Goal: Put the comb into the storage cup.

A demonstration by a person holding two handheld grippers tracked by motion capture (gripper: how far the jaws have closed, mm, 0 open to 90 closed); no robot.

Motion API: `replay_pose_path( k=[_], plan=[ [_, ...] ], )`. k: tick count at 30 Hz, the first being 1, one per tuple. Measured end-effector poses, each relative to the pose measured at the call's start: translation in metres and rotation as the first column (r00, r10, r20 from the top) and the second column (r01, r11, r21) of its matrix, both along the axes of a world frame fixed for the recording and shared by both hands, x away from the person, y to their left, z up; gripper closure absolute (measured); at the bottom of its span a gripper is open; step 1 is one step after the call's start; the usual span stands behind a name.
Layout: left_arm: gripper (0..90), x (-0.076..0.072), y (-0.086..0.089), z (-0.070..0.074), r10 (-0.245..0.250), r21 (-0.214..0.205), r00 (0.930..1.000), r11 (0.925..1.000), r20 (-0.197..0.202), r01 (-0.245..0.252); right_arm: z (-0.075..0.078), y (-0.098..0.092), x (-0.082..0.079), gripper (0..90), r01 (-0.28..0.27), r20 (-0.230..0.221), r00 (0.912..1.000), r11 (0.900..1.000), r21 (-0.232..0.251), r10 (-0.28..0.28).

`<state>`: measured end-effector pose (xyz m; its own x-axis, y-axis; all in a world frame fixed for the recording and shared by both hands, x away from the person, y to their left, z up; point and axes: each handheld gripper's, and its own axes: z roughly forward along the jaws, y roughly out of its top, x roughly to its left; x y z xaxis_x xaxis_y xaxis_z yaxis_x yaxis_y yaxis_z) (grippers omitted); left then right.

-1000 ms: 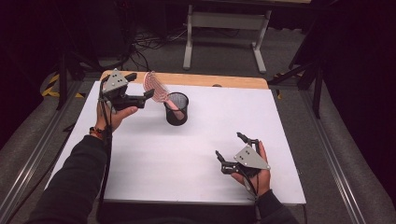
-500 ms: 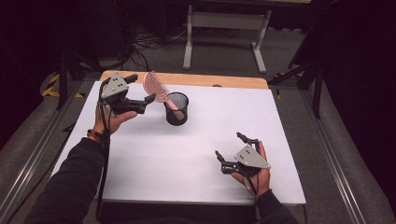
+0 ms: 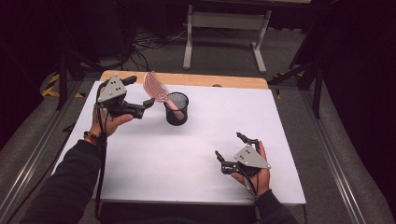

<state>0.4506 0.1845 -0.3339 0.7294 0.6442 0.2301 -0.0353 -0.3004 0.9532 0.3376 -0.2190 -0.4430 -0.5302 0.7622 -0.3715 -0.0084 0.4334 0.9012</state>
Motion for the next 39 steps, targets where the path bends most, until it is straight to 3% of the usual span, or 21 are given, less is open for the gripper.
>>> replay_pose_path(
  k=[27,39],
  plan=[
    [5.7,-0.020,-0.003,0.000,-0.061,0.025,0.9979,0.9978,0.021,0.060,0.001,0.000,-0.001,7.9,-0.001,0.007,1.0000,1.0000,0.004,0.001],
    [5.5,-0.030,-0.003,-0.007,-0.101,0.031,0.9947,0.9945,0.019,0.100,0.002,0.001,-0.003,7.9,-0.002,0.016,0.9999,1.0000,0.008,0.002]
  ],
)
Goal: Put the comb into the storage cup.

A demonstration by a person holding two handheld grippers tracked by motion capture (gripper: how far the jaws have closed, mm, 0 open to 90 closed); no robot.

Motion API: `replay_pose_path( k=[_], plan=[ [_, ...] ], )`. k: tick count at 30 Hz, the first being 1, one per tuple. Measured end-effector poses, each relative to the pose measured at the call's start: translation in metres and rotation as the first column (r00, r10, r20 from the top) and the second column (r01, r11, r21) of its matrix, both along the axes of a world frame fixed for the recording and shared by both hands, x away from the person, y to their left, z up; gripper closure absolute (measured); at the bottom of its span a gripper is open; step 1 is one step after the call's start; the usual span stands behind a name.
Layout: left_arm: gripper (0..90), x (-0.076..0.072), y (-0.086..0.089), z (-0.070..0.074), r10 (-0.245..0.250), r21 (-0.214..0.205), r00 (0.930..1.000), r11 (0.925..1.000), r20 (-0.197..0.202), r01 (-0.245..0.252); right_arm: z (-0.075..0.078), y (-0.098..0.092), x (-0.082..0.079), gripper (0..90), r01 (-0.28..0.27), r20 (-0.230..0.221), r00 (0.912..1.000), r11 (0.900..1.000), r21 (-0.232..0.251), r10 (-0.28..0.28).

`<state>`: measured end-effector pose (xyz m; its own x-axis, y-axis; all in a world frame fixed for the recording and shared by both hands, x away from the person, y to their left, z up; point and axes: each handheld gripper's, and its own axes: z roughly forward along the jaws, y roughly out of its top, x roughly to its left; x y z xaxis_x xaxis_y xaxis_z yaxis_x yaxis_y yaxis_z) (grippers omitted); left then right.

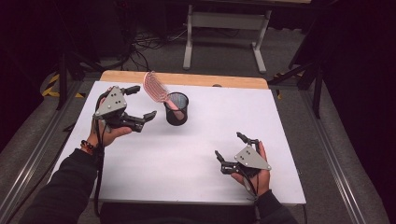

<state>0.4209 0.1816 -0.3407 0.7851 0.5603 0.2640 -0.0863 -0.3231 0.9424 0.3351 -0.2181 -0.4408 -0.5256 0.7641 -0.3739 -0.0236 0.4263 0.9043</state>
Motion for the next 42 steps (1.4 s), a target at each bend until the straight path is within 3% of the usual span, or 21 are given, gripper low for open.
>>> replay_pose_path(
  k=[12,30,42],
  plan=[
    [4.8,-0.012,0.000,-0.009,-0.021,0.014,0.9998,0.9997,0.007,0.021,0.001,0.001,-0.001,7.9,0.002,0.002,1.0000,1.0000,0.001,-0.002],
    [4.3,-0.028,0.000,-0.012,-0.058,0.021,0.9982,0.9981,0.017,0.058,0.003,0.002,-0.003,7.9,-0.002,0.013,0.9999,1.0000,0.001,0.002],
    [3.3,-0.036,0.006,-0.020,-0.056,0.047,0.9983,0.9974,0.018,0.055,0.004,0.004,-0.004,7.9,-0.005,0.015,0.9999,1.0000,0.002,0.005]
  ],
)
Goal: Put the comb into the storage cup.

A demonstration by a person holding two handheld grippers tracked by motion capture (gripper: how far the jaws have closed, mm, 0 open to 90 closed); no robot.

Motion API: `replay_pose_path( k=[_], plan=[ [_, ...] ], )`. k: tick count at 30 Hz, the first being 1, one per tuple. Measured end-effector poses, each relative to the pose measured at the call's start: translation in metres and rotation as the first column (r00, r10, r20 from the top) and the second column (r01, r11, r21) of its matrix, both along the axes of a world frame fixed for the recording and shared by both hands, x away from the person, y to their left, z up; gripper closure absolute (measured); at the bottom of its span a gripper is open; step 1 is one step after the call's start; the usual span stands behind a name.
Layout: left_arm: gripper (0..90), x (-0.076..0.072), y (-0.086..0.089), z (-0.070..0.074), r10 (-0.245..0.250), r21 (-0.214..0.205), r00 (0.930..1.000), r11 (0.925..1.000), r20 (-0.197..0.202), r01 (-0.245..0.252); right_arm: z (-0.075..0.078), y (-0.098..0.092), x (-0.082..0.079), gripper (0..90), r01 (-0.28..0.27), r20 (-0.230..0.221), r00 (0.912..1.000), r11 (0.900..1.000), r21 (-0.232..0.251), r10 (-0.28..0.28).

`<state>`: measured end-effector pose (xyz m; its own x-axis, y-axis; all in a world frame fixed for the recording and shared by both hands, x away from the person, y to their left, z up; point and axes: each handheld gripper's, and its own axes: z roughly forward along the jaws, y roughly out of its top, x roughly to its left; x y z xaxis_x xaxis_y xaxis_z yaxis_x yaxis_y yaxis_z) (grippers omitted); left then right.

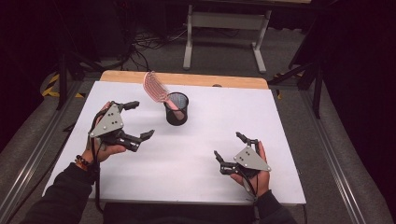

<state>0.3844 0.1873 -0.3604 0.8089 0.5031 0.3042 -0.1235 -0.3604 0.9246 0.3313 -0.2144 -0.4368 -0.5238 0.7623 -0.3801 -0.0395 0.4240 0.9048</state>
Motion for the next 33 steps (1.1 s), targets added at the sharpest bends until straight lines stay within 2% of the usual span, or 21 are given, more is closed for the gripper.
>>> replay_pose_path(
  k=[9,12,15,17,19,22,25,32,33],
  plan=[
    [4.0,-0.009,0.014,-0.015,0.018,0.007,0.9998,0.9998,-0.002,-0.018,0.001,0.002,-0.001,7.8,-0.003,-0.001,1.0000,1.0000,0.005,0.003],
    [4.0,-0.011,0.018,-0.022,0.022,0.016,0.9996,0.9996,-0.018,-0.022,0.001,0.002,-0.001,7.8,-0.004,-0.002,1.0000,1.0000,0.007,0.004],
    [4.3,-0.013,0.022,-0.026,0.026,0.023,0.9996,0.9994,-0.007,-0.026,0.001,0.002,-0.001,7.8,-0.002,-0.002,1.0000,1.0000,0.008,0.002],
    [4.4,-0.014,0.025,-0.029,0.025,0.018,0.9996,0.9995,-0.015,-0.025,0.001,0.002,-0.002,7.7,-0.003,-0.003,1.0000,1.0000,0.008,0.003],
    [4.7,-0.015,0.026,-0.033,0.029,0.031,0.9995,0.9991,-0.012,-0.028,0.001,0.002,-0.002,7.7,-0.003,-0.004,1.0000,1.0000,0.009,0.003],
    [4.7,-0.017,0.028,-0.041,0.033,0.054,0.9994,0.9980,-0.010,-0.033,0.001,0.002,-0.002,7.7,-0.002,-0.005,1.0000,0.9999,0.010,0.002],
    [4.8,-0.019,0.031,-0.053,0.037,0.047,0.9988,0.9983,-0.032,-0.036,0.001,0.002,-0.002,7.6,-0.003,-0.006,1.0000,1.0000,0.007,0.003],
    [6.2,-0.025,0.040,-0.071,0.059,0.051,0.9975,0.9971,-0.038,-0.057,-0.001,0.003,-0.002,7.6,-0.011,-0.008,0.9999,0.9999,-0.001,0.011],
    [6.3,-0.026,0.042,-0.076,0.062,0.045,0.9967,0.9972,-0.053,-0.060,-0.001,0.003,-0.003,7.5,-0.010,-0.007,0.9999,0.9999,-0.004,0.010]
  ],
)
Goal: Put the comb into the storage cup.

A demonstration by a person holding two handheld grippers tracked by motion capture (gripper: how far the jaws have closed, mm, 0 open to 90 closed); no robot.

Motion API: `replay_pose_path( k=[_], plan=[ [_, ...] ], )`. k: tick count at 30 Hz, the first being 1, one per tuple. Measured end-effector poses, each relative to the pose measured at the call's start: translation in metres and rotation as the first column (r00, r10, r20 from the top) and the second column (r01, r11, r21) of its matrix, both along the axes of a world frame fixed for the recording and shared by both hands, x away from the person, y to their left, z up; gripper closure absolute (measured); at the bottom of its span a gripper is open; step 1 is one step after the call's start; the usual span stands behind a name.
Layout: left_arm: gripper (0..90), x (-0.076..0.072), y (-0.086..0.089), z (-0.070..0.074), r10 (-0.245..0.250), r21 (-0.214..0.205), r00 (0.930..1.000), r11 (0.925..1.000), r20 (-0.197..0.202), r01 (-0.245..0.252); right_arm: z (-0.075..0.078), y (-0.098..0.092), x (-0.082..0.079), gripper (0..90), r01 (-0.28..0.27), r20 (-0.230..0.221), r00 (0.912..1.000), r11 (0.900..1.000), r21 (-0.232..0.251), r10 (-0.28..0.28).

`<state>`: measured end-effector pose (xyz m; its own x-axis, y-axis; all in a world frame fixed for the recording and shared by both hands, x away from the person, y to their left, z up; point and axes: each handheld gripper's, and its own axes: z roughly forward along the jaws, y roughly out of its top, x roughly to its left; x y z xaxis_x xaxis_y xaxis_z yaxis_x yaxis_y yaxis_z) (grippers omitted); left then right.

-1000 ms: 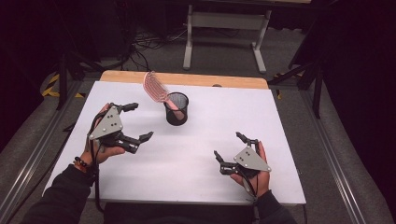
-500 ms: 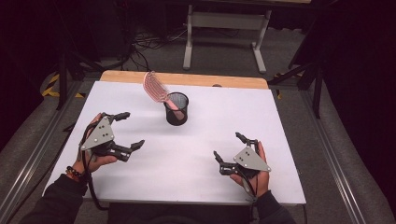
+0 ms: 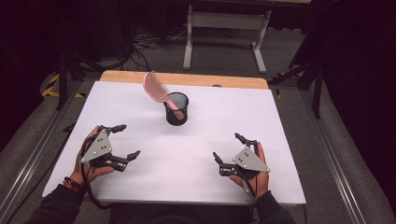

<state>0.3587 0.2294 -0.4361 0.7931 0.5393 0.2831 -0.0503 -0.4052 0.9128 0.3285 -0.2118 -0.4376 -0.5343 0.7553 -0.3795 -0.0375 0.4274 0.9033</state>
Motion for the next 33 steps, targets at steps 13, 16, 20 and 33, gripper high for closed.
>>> replay_pose_path(
  k=[13,16,20,33],
  plan=[
    [5.7,-0.007,0.018,-0.030,0.056,-0.036,0.9952,0.9976,-0.081,-0.059,-0.003,-0.003,-0.002,7.2,-0.004,-0.005,1.0000,1.0000,-0.008,0.004],
    [4.9,-0.009,0.022,-0.032,0.061,-0.040,0.9939,0.9971,-0.093,-0.064,-0.003,-0.005,-0.003,6.9,0.000,-0.012,0.9999,1.0000,-0.002,0.000],
    [4.5,-0.010,0.024,-0.033,0.057,-0.045,0.9934,0.9971,-0.099,-0.062,-0.002,-0.006,-0.005,6.8,0.001,-0.008,1.0000,1.0000,-0.002,-0.001],
    [4.4,-0.008,0.020,-0.034,0.034,-0.028,0.9942,0.9989,-0.103,-0.037,-0.002,-0.007,-0.006,6.9,0.004,-0.008,1.0000,1.0000,-0.001,-0.004]
  ],
)
